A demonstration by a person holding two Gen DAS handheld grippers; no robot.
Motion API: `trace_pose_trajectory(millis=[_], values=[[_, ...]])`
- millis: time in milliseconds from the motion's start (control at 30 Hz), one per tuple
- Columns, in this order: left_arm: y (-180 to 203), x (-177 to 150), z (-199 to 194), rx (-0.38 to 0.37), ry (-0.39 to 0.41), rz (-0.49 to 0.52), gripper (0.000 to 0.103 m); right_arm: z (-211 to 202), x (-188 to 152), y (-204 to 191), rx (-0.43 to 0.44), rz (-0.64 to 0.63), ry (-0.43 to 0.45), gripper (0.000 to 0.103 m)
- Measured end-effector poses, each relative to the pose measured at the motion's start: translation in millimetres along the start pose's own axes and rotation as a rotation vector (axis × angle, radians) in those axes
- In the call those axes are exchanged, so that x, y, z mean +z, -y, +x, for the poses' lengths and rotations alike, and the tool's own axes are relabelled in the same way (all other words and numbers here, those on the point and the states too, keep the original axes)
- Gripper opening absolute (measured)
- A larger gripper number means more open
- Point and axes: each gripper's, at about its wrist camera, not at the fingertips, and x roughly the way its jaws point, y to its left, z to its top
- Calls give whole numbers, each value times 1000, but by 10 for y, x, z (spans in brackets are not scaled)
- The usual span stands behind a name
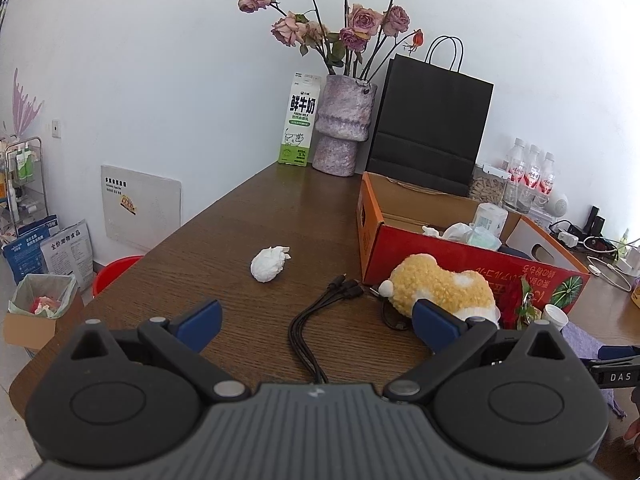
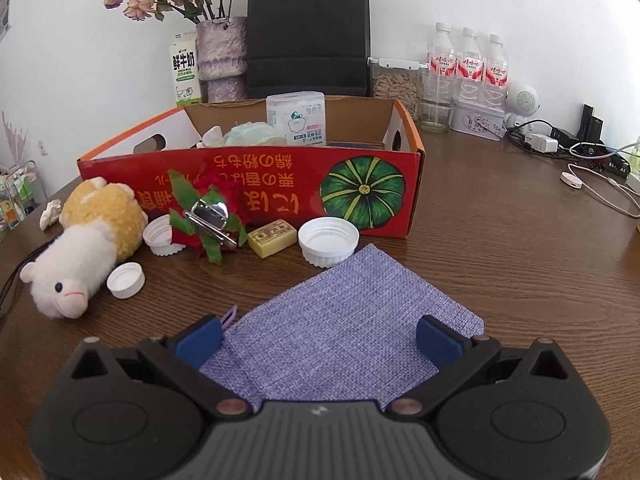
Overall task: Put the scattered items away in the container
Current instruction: 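Move right tool to the purple cloth pouch while left tool moves toward the black cable, then grasp and lift the purple pouch with right tool while left tool grasps the black cable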
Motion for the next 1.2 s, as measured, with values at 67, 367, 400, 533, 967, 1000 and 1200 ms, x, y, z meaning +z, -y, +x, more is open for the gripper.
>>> trace_pose_trajectory(millis=[67,367,400,533,967,1000,1200], values=[[7,-12,6,-5,-3,0,103,-2,0,5,3,-1,1,103],[-13,-41,-13,-10,-4,-9,103,-14,-1,9,22,-16,-1,102],[-19,-43,-14,-8,-4,-11,103,-20,-2,5,27,-21,2,99],[-61,-55,-8,2,-11,-23,103,-90,-37,-7,50,-36,31,79],[-43,-98,24,-6,-29,-18,103,-201,-118,154,75,33,87,12],[-35,-103,34,-7,-33,-17,103,-201,-117,155,76,34,87,12],[15,-137,100,-3,-56,-5,103,-210,-125,172,83,43,92,12]])
